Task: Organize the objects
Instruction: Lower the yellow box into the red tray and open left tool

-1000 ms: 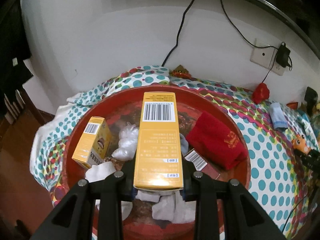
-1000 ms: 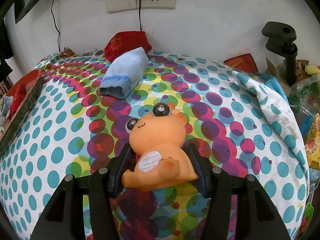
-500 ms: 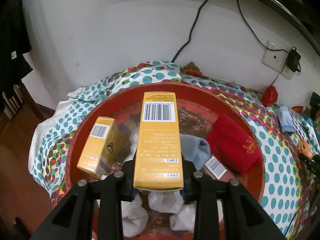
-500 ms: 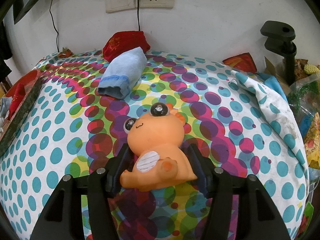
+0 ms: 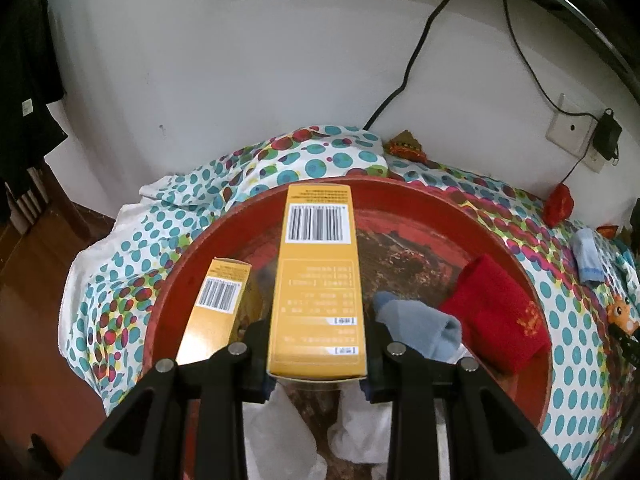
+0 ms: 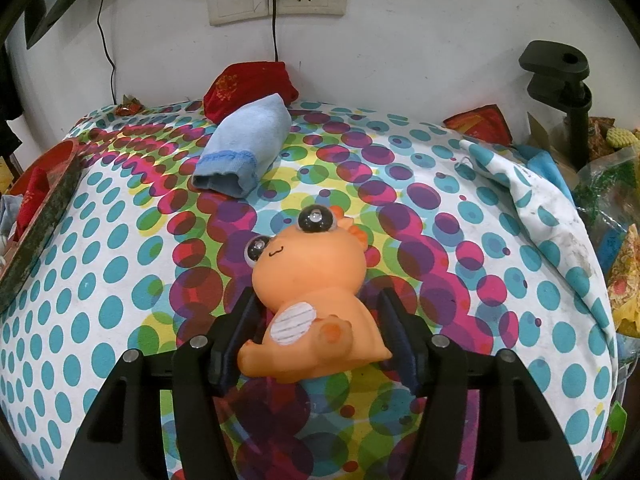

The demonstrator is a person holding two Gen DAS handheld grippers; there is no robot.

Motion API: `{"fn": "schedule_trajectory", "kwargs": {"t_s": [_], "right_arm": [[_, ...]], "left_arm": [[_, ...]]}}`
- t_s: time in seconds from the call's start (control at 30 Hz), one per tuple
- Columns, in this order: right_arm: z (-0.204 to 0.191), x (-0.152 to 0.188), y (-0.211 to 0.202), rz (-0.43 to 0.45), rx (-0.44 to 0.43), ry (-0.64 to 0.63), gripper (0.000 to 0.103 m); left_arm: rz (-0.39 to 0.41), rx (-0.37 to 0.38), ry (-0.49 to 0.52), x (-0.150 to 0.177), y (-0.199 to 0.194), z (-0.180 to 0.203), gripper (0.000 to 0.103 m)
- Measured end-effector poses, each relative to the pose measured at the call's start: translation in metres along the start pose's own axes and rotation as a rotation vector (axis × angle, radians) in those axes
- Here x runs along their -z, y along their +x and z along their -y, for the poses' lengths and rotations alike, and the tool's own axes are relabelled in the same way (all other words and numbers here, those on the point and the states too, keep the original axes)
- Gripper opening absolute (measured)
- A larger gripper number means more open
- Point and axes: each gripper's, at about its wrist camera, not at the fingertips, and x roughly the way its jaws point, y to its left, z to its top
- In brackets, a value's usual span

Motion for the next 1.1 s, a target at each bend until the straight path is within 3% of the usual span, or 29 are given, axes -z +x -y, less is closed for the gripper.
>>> {"fn": "schedule_trajectory", "kwargs": {"t_s": [0.37,0.8,0.97,1.1], "right_arm": [[0.002,0.000,0.000,0.000,0.002,0.000,0.060],[0.002,0.000,0.001,-0.001,0.002,0.000,0.060],[0.002,0.001,0.001,0.000,0.004,0.000,0.061],[0.002,0.001,0.002,0.000,0.003,-0.001,0.061]], "left_arm": [[-0.021,0.009,0.043,-0.022,0.021,0.008,0.031],[-0.067,-0.013,0.082,-0.021,0.044,0.006,0.031],[-0.066,-0.052,0.105,-0.020,0.046,0.006,0.044],[-0.052,-0.038,0.095,-0.019,0.042,0.003,0.050]]}}
